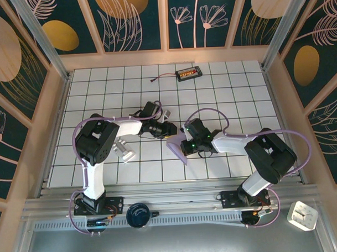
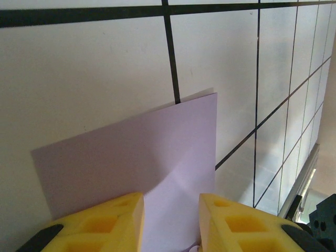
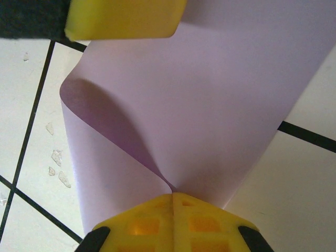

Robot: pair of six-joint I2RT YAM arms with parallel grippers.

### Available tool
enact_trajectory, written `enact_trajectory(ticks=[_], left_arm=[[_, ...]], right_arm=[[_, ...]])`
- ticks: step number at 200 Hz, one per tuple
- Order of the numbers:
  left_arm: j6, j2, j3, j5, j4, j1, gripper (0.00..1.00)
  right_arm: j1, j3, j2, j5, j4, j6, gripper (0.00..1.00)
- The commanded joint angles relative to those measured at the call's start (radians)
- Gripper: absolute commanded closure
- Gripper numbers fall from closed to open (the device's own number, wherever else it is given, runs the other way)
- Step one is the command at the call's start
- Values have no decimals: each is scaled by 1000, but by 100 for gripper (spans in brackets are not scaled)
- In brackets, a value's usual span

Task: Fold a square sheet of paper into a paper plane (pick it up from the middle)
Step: Third fold the triangle at the center of the table.

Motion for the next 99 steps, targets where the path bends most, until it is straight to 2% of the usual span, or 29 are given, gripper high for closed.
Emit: enact_trajectory(ticks=[1, 68, 99], left_arm=[[20, 20, 20, -22, -57, 0, 66], [6, -40, 109, -23, -73, 0, 58], [-7, -120, 87, -88, -75, 1, 57]], right_arm=[[-3, -18, -4, 4, -19, 9, 100], [12, -65, -20, 9, -11, 44, 100], [11, -73, -25, 10, -6, 50, 100]])
